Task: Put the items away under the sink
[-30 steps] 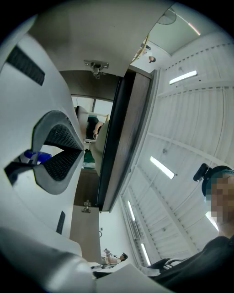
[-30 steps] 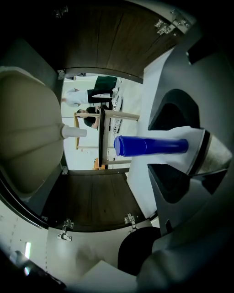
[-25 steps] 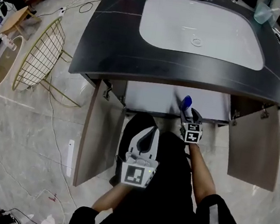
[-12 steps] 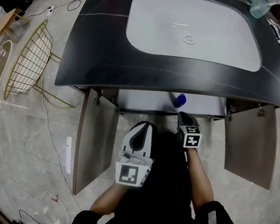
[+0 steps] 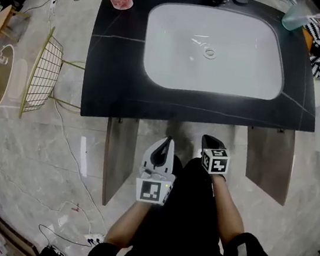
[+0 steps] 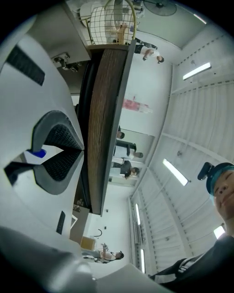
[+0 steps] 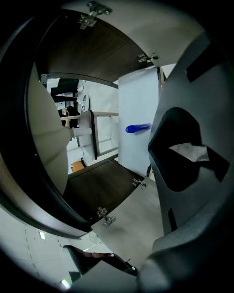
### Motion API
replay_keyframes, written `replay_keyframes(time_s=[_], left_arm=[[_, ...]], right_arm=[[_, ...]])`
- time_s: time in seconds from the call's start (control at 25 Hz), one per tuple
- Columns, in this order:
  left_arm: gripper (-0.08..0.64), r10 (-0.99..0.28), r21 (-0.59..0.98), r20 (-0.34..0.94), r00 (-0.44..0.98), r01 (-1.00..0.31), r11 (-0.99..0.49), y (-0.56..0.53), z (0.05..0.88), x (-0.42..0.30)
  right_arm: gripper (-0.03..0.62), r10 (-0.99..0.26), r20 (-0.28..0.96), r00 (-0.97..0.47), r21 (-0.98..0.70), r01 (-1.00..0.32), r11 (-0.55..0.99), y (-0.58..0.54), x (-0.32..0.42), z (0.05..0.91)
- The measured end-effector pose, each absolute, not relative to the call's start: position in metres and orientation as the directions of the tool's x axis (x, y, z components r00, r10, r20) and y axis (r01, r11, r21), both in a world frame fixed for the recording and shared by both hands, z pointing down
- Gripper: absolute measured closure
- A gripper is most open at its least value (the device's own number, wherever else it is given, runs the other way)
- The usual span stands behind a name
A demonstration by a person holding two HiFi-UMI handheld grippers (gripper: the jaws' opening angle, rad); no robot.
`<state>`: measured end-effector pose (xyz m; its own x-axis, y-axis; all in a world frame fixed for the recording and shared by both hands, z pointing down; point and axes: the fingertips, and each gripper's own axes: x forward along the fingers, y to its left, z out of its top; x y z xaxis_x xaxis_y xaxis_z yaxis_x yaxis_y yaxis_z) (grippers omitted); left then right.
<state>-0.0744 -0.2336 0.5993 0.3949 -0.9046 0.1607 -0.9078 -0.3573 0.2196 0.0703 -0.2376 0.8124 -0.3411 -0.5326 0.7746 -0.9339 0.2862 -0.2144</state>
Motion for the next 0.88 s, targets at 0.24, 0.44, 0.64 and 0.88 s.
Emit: replay_keyframes(time_s=[0.24, 0.44, 0.64, 0.88], left_arm=[[0.546, -0.847, 0.182, 0.299, 0.439, -0.898, -0.401, -0.226, 0.57, -0.06], [0.546, -0.804, 0.23, 0.423, 0.419, -0.907, -0.352, -0.197, 0.546, -0.06], [0.546, -0.806, 0.225, 0.433, 0.403, -0.914, -0.336, -0.166, 0.476, -0.059], [0.545, -0.815, 0.22, 0.412, 0.408, -0.912, -0.346, -0.131, 0.391, -0.052]], right_arm=[[0.581, -0.471, 0.812, -0.345, -0.229, -0.93, 0.288, -0.215, 0.068, 0.756], [0.581, -0.442, 0.823, -0.356, -0.236, -0.923, 0.304, -0.186, 0.069, 0.695], [0.581, -0.436, 0.826, -0.357, -0.229, -0.92, 0.319, -0.159, 0.07, 0.621], [0.581, -0.458, 0.81, -0.366, -0.235, -0.918, 0.318, -0.132, 0.072, 0.541]])
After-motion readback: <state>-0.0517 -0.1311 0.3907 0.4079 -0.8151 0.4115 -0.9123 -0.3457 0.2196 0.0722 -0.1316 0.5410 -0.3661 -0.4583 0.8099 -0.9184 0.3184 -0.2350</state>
